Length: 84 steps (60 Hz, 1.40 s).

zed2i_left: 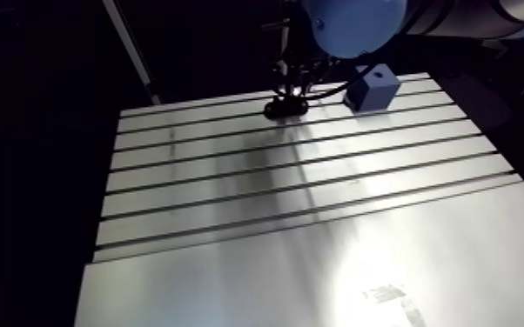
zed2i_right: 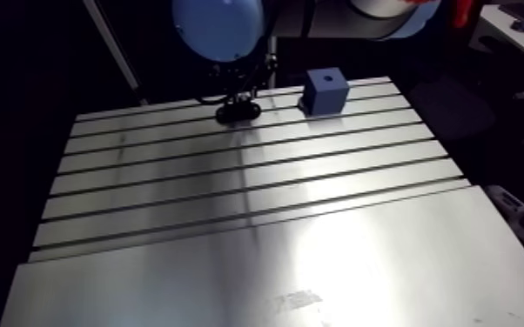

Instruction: Pick up the M10 bolt and insert it into the hex recess until seated.

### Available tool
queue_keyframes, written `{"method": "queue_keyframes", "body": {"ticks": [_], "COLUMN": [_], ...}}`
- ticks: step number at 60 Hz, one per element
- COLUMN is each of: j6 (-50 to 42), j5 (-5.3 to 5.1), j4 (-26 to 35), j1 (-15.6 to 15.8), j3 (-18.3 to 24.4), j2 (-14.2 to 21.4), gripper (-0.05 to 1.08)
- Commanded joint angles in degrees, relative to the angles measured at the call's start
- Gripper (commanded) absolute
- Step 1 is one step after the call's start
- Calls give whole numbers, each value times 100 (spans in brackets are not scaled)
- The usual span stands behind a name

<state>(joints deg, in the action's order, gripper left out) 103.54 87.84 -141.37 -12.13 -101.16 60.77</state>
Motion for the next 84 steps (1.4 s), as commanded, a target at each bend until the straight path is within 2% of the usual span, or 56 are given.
{"method": "queue_keyframes", "body": {"ticks": [1, 66, 84], "j6": [3, -40, -40], "j5": [0, 0, -8], "j4": [-2, 0, 6], "j1": [0, 9, 0], "j3": [4, 13, 4], "j2": [1, -1, 25], "gripper": [62, 70, 78]}}
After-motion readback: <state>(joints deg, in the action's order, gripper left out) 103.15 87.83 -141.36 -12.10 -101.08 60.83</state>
